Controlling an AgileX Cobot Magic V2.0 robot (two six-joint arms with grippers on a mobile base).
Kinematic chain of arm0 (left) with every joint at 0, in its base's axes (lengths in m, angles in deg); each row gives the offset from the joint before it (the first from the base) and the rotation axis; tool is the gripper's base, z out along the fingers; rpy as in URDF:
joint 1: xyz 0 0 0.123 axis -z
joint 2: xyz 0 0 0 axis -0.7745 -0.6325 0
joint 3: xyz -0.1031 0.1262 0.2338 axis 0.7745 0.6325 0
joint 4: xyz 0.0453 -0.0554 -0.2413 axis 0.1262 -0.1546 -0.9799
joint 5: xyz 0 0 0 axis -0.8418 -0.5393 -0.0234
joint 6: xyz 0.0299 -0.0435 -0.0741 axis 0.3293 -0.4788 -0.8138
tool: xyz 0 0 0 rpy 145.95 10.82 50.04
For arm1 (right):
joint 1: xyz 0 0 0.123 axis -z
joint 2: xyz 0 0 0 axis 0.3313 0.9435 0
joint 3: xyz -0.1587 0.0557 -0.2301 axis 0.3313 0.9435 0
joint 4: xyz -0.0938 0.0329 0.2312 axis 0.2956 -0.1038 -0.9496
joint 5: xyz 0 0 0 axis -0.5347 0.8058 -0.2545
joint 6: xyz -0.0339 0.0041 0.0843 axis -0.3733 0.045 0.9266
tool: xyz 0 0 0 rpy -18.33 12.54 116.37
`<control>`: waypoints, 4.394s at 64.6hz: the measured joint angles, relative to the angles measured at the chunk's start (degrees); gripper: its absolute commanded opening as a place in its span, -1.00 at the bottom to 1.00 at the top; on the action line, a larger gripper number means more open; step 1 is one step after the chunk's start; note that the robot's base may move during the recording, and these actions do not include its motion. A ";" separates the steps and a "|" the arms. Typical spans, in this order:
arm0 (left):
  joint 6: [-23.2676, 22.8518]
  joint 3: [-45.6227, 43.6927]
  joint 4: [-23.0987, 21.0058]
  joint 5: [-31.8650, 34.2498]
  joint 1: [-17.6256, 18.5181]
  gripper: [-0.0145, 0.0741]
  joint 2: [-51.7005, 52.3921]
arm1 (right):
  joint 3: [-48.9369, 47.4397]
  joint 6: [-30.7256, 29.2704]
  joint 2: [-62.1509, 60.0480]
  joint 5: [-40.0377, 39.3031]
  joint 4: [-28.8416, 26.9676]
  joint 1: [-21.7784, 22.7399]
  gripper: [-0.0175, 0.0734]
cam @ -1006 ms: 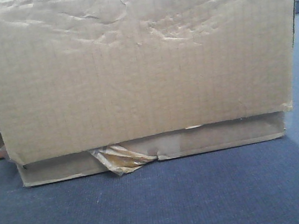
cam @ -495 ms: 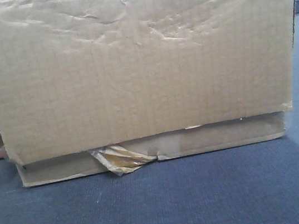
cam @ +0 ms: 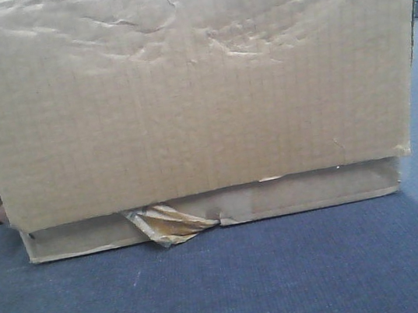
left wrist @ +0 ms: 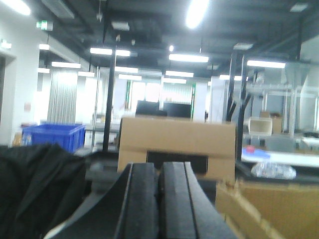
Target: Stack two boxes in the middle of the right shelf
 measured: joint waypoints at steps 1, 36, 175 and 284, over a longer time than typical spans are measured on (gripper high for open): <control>0.00 -1.30 0.18 -0.64 0.00 -0.92 -0.55 | -1.43 0.00 0.88 0.53 0.00 0.00 -0.95; 0.00 -42.35 4.94 -24.76 1.35 0.38 -36.59 | -43.73 0.00 42.20 16.37 0.00 0.00 0.34; 18.19 -71.37 -2.39 -63.61 -12.73 -0.92 -89.15 | -44.56 0.00 52.39 34.24 -0.23 -8.44 0.64; -15.71 -96.60 1.85 -66.90 23.75 -0.87 -102.90 | -44.56 0.00 52.39 34.63 -0.77 -11.36 0.64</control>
